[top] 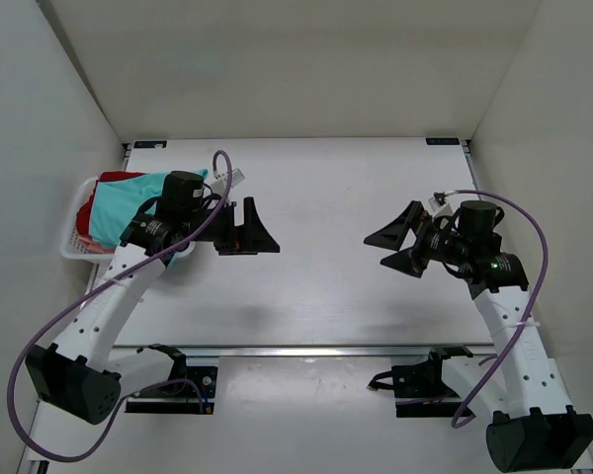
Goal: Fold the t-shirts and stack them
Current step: Grab crumpled tshirt from bin with the left arm, then move the tshirt to the center of the board, then flatten out the tshirt
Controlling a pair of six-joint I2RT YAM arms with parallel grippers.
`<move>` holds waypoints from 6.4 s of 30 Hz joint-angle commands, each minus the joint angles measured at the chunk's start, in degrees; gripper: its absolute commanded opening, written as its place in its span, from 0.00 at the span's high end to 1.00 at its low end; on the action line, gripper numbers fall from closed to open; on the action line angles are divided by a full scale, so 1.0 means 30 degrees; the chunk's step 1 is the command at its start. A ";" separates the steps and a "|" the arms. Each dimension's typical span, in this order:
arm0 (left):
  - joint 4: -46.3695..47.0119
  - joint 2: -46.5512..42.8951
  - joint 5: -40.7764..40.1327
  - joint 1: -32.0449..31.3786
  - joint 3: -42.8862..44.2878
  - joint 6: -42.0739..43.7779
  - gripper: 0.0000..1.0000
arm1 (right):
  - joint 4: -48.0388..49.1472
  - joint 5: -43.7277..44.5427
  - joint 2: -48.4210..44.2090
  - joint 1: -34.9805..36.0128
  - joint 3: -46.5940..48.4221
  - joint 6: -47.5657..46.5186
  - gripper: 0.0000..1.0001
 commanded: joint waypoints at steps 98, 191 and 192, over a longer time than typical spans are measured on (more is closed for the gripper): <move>1.3381 1.3254 0.4851 -0.1204 2.4284 -1.3651 1.00 | -0.0026 1.1875 0.0378 -0.4888 0.8204 -1.2050 1.00; -0.7064 0.2366 -1.2136 -0.0329 0.6744 -0.4989 1.00 | 0.4309 0.9682 1.1563 0.3398 -0.1701 -0.3178 0.49; -0.7209 0.2247 -1.2192 -0.0357 0.6773 -0.4931 1.00 | 0.4425 0.9563 1.1713 0.3923 -0.1642 -0.2797 0.49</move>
